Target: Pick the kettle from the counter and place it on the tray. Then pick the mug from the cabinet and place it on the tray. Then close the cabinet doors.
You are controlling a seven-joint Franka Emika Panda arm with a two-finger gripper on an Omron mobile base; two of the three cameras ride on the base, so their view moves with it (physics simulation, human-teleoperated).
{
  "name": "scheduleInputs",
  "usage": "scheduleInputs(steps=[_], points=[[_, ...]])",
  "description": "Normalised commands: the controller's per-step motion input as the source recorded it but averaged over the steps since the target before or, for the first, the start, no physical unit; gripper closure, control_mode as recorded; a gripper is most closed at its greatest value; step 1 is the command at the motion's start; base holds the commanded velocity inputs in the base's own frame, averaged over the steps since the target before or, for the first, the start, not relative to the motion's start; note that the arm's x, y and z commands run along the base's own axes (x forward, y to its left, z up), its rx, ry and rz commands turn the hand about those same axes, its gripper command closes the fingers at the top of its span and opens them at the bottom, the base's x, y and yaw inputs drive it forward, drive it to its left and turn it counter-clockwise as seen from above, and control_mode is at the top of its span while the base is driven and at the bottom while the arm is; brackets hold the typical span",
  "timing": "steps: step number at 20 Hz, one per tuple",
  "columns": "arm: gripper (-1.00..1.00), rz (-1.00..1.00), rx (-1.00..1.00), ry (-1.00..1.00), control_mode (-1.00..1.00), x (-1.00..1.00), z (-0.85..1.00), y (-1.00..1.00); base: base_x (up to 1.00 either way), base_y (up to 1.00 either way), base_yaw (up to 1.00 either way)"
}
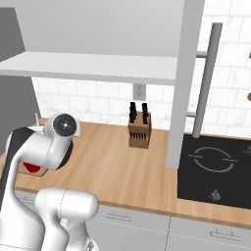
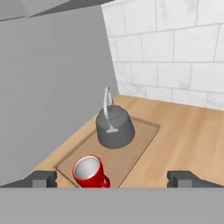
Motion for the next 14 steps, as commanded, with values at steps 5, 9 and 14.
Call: scheduleInputs(steps=[5, 9, 14], points=[[-1.0, -0.02, 0.0, 0.0, -1.0, -0.04, 0.21, -0.13, 0.0, 0.0, 0.0], [-1.0, -0.02, 0.0, 0.0, -1.0, -0.06, 0.21, -0.19, 0.0, 0.0, 0.0], [-1.0, -0.05, -0.02, 0.0, -1.0, -0.06, 0.18, -0.16, 0.0, 0.0, 0.0]])
